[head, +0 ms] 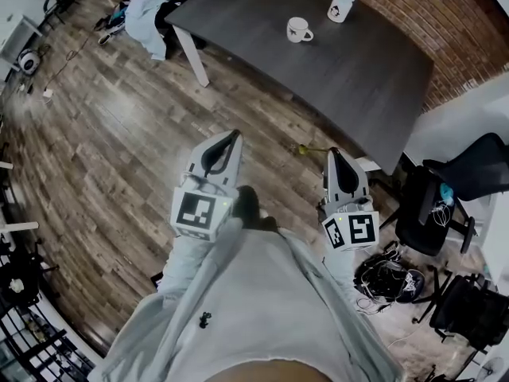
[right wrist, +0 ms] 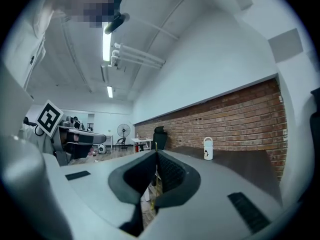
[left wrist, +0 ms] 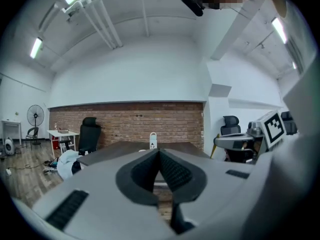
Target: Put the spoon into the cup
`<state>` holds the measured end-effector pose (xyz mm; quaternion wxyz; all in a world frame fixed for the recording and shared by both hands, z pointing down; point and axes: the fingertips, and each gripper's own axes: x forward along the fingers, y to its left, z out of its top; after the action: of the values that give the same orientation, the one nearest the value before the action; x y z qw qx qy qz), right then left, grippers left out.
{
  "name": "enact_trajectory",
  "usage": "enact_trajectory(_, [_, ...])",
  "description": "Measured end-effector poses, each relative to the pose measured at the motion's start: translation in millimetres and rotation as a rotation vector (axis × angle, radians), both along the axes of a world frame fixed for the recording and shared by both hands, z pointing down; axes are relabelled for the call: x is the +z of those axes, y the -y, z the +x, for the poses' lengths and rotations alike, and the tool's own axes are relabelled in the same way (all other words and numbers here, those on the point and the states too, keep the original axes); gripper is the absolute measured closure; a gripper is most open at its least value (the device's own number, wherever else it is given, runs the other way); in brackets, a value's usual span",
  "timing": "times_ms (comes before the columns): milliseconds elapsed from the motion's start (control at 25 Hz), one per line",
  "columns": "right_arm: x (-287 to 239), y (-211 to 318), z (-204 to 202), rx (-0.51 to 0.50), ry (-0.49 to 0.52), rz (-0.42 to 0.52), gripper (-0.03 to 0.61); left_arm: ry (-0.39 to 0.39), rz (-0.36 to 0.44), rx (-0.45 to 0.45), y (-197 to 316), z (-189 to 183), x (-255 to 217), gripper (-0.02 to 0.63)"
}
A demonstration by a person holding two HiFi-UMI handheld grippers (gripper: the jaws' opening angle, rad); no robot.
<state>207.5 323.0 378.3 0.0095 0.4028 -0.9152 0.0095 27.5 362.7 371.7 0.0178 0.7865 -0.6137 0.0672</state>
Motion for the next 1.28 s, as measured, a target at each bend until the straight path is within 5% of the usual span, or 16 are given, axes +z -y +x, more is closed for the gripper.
enact_trajectory(320, [11.8, 46.2, -19.8, 0.006, 0.009, -0.025, 0.558, 0.004, -0.014, -0.002, 42.6, -23.3, 11.2, 0.594])
enact_trajectory(880, [-4.5, 218.2, -111.2, 0.091, -0.008, -0.017, 0.558, 0.011, 0.006, 0.070, 226.7, -123.5, -3.5, 0.594])
enact_trajectory(1280, [13.5, 266.6, -135.7, 0.165, -0.018, -0.088, 0.558, -0.001, -0.060, 0.108, 286.3, -159.7, 17.8, 0.594])
